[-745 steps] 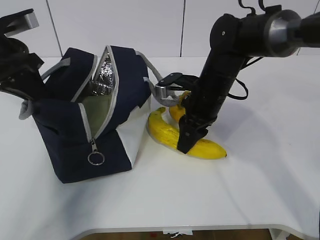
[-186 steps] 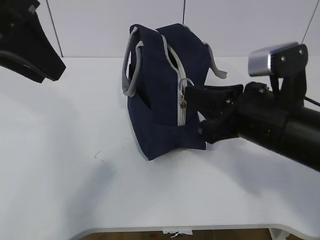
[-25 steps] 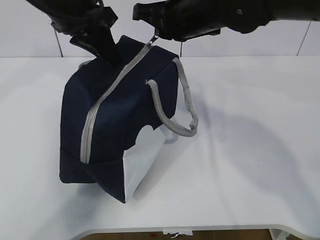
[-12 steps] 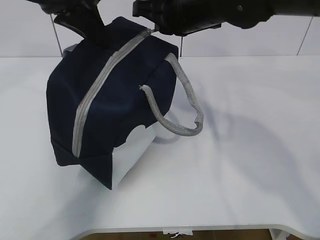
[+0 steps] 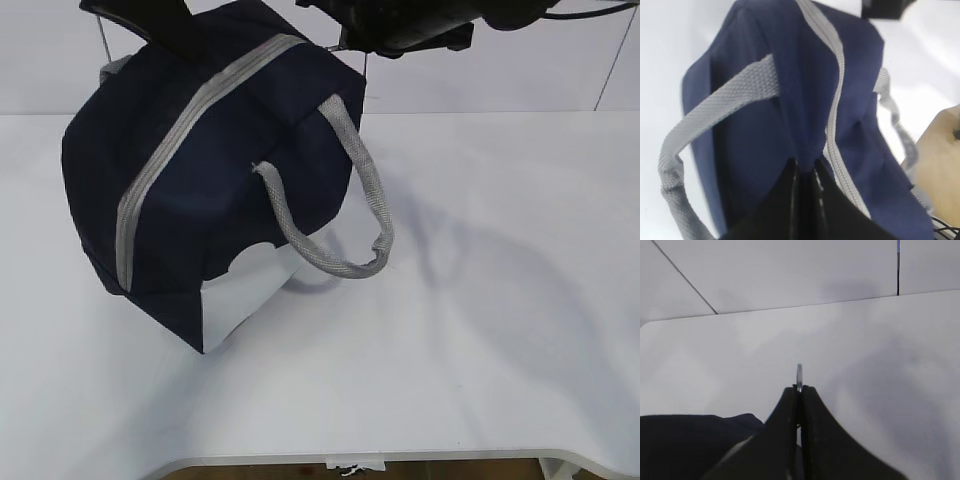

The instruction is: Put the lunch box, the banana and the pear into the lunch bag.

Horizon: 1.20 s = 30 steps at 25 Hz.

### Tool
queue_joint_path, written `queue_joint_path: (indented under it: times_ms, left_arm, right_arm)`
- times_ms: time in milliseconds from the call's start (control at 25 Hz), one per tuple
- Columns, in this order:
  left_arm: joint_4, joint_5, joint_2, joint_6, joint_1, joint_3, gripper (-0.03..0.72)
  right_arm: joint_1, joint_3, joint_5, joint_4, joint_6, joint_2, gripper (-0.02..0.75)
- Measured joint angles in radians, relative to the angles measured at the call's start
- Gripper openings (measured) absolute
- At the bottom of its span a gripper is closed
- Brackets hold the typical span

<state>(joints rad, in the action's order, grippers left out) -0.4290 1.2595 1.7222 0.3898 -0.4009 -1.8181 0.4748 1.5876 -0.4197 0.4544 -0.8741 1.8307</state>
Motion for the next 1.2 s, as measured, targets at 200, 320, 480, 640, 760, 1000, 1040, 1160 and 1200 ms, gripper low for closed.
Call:
queue_joint_path:
  times_ms: [200, 320, 480, 640, 760, 1000, 1040, 1160, 1200]
  left_arm:
    - [-0.039, 0.002, -0.011, 0.0, 0.0, 0.0, -0.006]
    - [-0.065, 0.008, -0.012, 0.0, 0.0, 0.001, -0.006]
    - [-0.07, 0.01, -0.023, 0.0, 0.0, 0.001, -0.006]
    - [-0.07, 0.013, -0.032, 0.0, 0.0, 0.001, -0.006]
    - [-0.07, 0.015, -0.032, 0.0, 0.0, 0.002, -0.006]
    - [-0.068, 0.022, -0.03, 0.0, 0.0, 0.002, -0.006]
    - [-0.068, 0.022, -0.026, 0.0, 0.0, 0.002, -0.006]
    - [-0.072, 0.023, -0.009, 0.0, 0.0, 0.002, -0.006]
    - [-0.073, 0.023, -0.002, 0.0, 0.0, 0.002, -0.006]
  right_arm:
    - [-0.006, 0.006, -0.036, -0.01, 0.0, 0.0, 0.001]
    - [-0.006, 0.007, -0.056, -0.014, 0.0, 0.009, 0.001]
    - [-0.006, 0.007, -0.08, -0.024, 0.019, 0.042, 0.001]
    - [-0.006, 0.008, -0.084, -0.046, 0.025, 0.066, 0.001]
    - [-0.006, 0.008, -0.094, -0.089, 0.057, 0.074, 0.001]
    - [-0.01, 0.008, -0.1, -0.13, 0.083, 0.074, 0.001]
    - [-0.01, 0.008, -0.104, -0.132, 0.088, 0.074, 0.001]
    - [-0.012, 0.008, -0.125, -0.153, 0.117, 0.074, 0.001]
    - [-0.014, 0.008, -0.13, -0.162, 0.121, 0.074, 0.001]
